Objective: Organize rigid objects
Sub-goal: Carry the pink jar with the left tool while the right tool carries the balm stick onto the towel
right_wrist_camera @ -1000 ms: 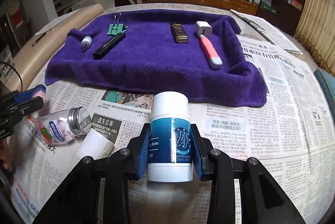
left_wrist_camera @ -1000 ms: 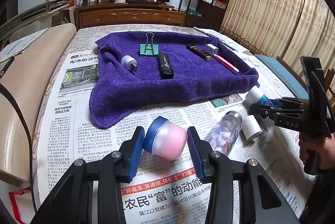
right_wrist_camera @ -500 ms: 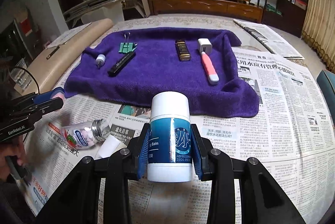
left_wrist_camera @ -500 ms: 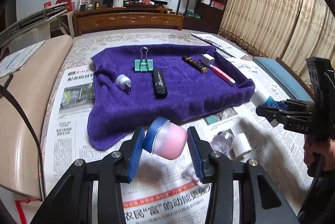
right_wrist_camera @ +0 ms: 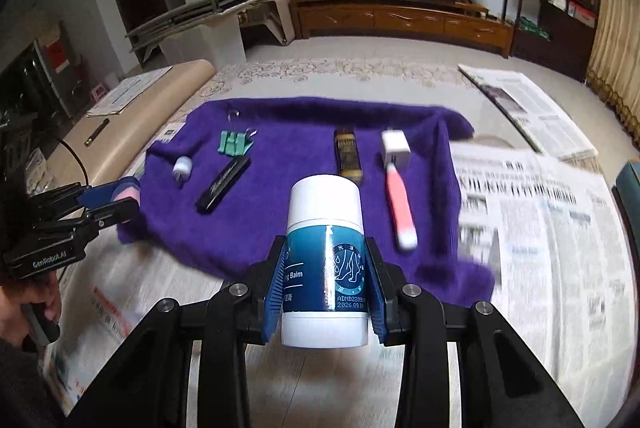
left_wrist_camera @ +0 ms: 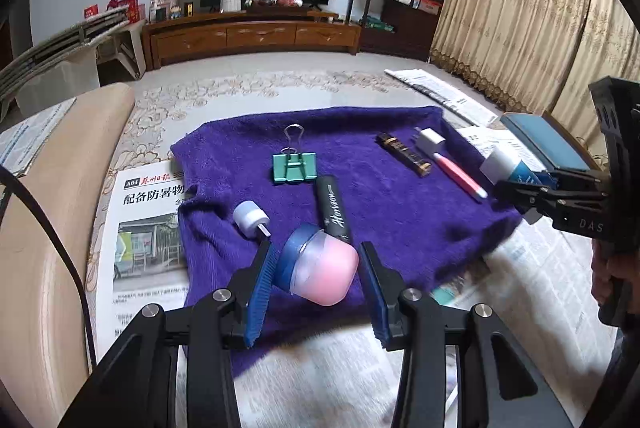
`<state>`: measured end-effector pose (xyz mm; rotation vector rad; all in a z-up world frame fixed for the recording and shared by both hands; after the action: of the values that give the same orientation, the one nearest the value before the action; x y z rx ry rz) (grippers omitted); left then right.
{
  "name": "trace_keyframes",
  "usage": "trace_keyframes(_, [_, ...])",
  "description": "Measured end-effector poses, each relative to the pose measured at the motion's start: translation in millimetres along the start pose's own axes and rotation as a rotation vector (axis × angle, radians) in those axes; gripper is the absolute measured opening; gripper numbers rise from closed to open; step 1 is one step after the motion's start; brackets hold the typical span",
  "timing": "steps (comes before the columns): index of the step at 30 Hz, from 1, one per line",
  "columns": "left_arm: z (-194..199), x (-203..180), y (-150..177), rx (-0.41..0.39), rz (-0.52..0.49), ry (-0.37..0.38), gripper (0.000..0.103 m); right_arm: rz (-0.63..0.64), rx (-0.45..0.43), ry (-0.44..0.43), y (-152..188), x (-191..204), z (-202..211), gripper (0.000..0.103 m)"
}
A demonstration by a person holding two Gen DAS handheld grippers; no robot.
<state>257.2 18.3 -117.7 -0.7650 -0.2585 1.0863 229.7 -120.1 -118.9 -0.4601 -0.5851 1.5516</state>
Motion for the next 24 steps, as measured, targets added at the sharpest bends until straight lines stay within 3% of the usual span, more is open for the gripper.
trace_keyframes(5, [-22.3, 9.6, -1.4, 0.052, -0.009, -0.011, 0.040, 0.038, 0.044, 0.009, -16.4, -3.4, -33.9, 0.036])
trace_keyframes(13, [-44.1, 13.7, 5.6, 0.147, -0.062, -0.033, 0.040, 0.081, 0.163, 0.001, -13.5, -14.0, -80.5, 0.036])
trace_keyframes(24, [-50.5, 5.2, 3.6, 0.263, -0.173, -0.073, 0.040, 0.257, 0.214, -0.035, -6.3, -9.1, -86.7, 0.036])
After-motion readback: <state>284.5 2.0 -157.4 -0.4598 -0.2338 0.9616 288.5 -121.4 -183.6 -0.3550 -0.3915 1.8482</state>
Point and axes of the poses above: each gripper's, at about its wrist camera, not at the fingertips, and z roughly against the way its jaws point, x to its left, y to its underside, the point moved 6 cm from there along -z, roughly the way its jaws point, and after that the axes turned 3 degrees about y, right-handed, at the moved point
